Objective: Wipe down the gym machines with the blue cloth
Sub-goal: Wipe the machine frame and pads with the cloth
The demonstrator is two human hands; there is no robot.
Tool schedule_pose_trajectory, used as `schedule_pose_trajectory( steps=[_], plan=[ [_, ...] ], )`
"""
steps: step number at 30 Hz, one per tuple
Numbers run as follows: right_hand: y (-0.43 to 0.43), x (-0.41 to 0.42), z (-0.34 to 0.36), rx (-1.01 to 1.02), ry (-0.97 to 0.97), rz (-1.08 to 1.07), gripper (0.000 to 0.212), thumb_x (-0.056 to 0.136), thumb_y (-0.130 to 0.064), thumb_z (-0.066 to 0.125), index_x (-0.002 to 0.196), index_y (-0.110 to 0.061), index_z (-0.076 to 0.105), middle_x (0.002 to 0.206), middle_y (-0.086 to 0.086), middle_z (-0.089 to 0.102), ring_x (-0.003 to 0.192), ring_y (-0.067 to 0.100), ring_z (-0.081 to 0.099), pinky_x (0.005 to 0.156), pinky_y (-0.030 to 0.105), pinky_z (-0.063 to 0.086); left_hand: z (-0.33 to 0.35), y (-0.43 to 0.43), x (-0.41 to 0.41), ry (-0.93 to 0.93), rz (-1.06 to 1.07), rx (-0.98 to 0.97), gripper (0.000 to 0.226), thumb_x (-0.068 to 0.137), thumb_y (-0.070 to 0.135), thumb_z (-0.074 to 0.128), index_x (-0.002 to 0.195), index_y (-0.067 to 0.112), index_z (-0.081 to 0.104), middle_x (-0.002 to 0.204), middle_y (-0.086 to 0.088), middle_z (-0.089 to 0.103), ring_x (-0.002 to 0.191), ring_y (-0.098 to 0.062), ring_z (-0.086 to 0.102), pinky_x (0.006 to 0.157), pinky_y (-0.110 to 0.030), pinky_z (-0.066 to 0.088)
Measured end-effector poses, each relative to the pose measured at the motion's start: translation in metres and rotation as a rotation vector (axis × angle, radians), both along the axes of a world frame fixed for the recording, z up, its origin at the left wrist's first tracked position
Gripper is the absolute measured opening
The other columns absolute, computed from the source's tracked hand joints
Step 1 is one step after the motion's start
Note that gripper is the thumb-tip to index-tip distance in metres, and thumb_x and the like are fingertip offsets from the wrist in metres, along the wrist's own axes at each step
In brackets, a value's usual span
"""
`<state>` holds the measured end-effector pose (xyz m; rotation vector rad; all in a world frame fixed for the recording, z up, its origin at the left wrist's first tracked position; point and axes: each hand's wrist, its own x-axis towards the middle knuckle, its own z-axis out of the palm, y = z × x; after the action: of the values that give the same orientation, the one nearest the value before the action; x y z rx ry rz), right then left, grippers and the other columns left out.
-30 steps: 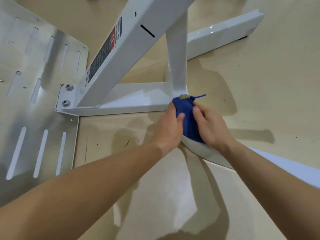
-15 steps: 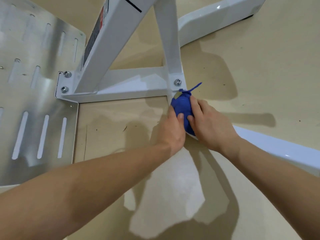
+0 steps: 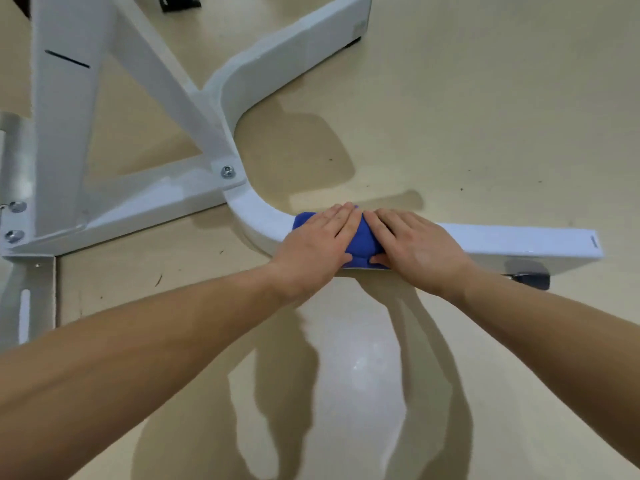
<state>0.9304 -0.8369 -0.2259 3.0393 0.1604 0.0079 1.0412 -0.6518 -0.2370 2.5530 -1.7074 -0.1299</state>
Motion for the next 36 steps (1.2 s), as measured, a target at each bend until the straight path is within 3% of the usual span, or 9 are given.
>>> schedule_pose_trajectory(
  steps=[3,4,6,10,14,18,22,27,36],
  plan=[
    [-0.026,-0.028,0.010,0.026,0.021,-0.124,0.050,0.085,-0.032,0.070,0.126,-0.006,0.057,0.108,0.010,0.062,0.093,0.033,0.061,0.078,0.039,0.050,0.024,-0.037,-0.016,0.115,-0.053,-0.085,0.046,0.097,0.026,0.051,0.141,0.017,0.043,0.141,-0.001,0.049,0.128,-0.024,0.047,0.096,-0.041,0.046],
    [-0.030,-0.037,0.014,0.027,0.021,-0.180,0.039,0.084,-0.026,0.072,0.117,-0.011,0.060,0.101,0.007,0.062,0.085,0.031,0.060,0.070,0.037,0.047,0.033,-0.045,-0.025,0.107,-0.078,-0.099,0.033,0.095,0.024,0.051,0.129,0.020,0.051,0.126,0.001,0.056,0.115,-0.024,0.053,0.084,-0.043,0.049],
    [-0.031,-0.055,0.026,0.030,0.020,-0.305,0.025,0.080,-0.013,0.072,0.102,-0.015,0.062,0.088,0.004,0.060,0.073,0.030,0.056,0.055,0.033,0.038,0.045,-0.050,-0.040,0.105,-0.056,-0.029,0.025,0.095,0.027,0.049,0.120,0.024,0.052,0.115,0.006,0.057,0.104,-0.022,0.055,0.074,-0.041,0.049],
    [-0.002,-0.100,0.060,0.105,0.172,-0.487,0.025,0.087,-0.011,0.056,0.110,-0.022,0.059,0.094,0.001,0.059,0.079,0.026,0.053,0.053,0.030,0.024,0.072,-0.020,-0.069,0.333,0.139,0.258,0.034,0.095,0.036,0.045,0.125,0.024,0.051,0.123,0.001,0.057,0.111,-0.025,0.054,0.088,-0.040,0.047],
    [0.030,-0.145,0.119,0.206,0.332,-0.525,0.027,0.091,-0.015,0.052,0.115,-0.025,0.057,0.098,-0.001,0.058,0.085,0.024,0.057,0.058,0.031,0.035,0.121,0.033,-0.101,0.344,0.144,0.656,0.039,0.097,0.040,0.043,0.131,0.023,0.052,0.130,0.000,0.056,0.117,-0.024,0.055,0.091,-0.039,0.048],
    [0.046,-0.174,0.208,0.233,0.463,-0.456,0.027,0.091,-0.014,0.051,0.116,-0.024,0.056,0.102,-0.001,0.058,0.091,0.024,0.059,0.061,0.032,0.034,0.200,0.058,-0.130,0.403,0.113,0.849,0.040,0.099,0.043,0.041,0.132,0.023,0.052,0.129,0.000,0.057,0.114,-0.022,0.057,0.087,-0.034,0.047],
    [0.045,-0.188,0.314,0.275,0.508,-0.427,0.024,0.093,-0.017,0.051,0.115,-0.024,0.055,0.107,-0.001,0.059,0.095,0.024,0.059,0.063,0.032,0.033,0.301,0.050,-0.149,0.415,0.157,0.811,0.038,0.100,0.041,0.036,0.127,0.022,0.056,0.125,-0.002,0.059,0.111,-0.022,0.057,0.088,-0.036,0.048],
    [0.026,-0.206,0.463,0.406,0.468,-0.564,0.024,0.090,-0.019,0.052,0.110,-0.030,0.058,0.096,-0.005,0.058,0.080,0.022,0.054,0.056,0.028,0.032,0.452,0.027,-0.177,0.498,0.332,0.735,0.033,0.100,0.038,0.036,0.115,0.021,0.060,0.114,0.000,0.062,0.101,-0.023,0.059,0.080,-0.033,0.047],
    [-0.046,-0.266,0.694,0.511,0.390,-0.711,0.022,0.089,-0.026,0.049,0.107,-0.032,0.059,0.096,-0.007,0.064,0.083,0.021,0.058,0.061,0.029,0.042,0.687,-0.037,-0.222,0.585,0.531,0.526,0.023,0.093,0.034,0.042,0.095,0.022,0.061,0.097,0.002,0.065,0.091,-0.021,0.059,0.081,-0.036,0.051]
  ],
)
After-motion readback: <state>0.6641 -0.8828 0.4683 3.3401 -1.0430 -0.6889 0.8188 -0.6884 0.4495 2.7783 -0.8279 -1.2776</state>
